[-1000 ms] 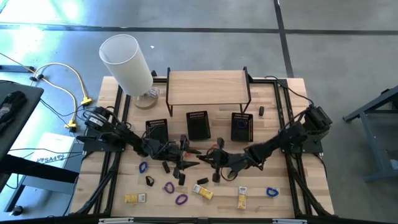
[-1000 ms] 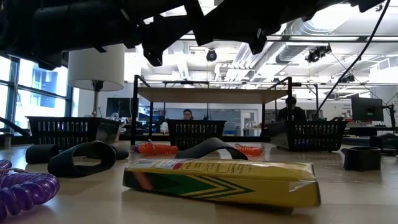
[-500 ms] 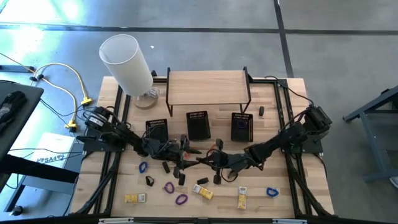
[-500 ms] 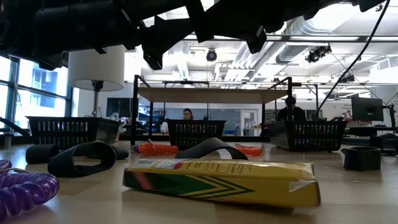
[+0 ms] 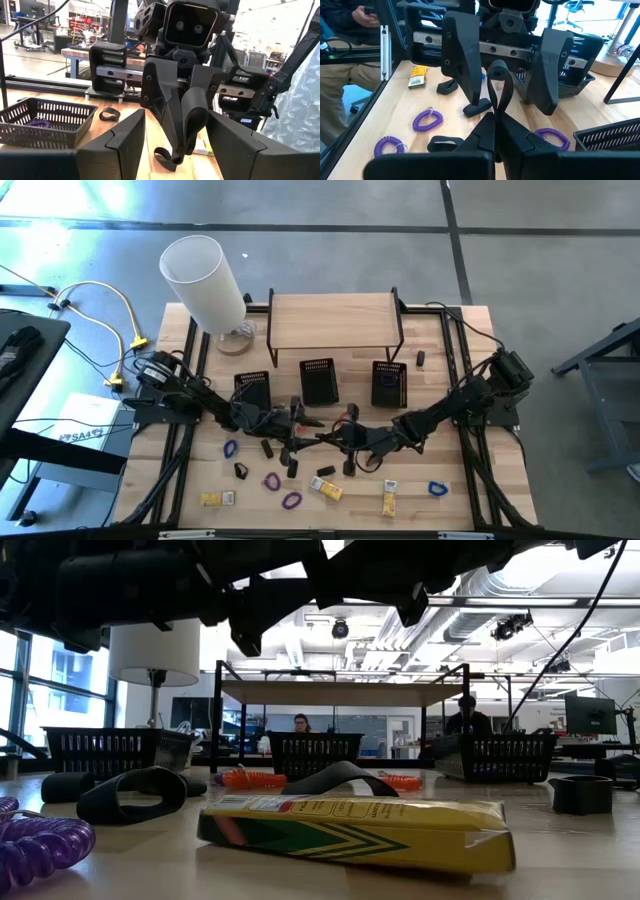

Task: Pick & Place Office Desk Supplies
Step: Put the black rubber band into the left black bin

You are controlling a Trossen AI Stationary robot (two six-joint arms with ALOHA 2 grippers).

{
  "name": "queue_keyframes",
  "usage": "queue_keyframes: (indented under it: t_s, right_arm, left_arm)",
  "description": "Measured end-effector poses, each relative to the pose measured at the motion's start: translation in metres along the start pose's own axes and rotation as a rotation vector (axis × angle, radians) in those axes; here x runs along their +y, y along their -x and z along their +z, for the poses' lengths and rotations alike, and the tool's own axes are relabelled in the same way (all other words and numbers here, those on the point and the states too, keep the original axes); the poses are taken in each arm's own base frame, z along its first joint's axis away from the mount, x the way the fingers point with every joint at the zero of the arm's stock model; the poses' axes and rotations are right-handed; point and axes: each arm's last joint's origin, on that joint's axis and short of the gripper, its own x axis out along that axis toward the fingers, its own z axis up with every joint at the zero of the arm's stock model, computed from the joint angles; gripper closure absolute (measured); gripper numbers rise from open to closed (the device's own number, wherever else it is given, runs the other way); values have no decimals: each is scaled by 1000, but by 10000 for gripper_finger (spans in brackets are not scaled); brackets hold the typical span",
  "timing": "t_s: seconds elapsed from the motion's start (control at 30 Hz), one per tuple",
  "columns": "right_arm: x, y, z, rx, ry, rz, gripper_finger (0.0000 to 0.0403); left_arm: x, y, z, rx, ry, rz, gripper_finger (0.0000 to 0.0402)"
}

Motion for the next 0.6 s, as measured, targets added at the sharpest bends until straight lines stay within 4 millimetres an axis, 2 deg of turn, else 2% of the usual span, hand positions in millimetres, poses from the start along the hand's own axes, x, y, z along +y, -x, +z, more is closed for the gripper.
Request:
queue_keyframes:
  t_s: [0.6]
  right_arm:
    - [-1, 0, -3, 26, -15, -7, 400]
  left_arm:
    - [1, 0, 0, 2, -18, 5, 200]
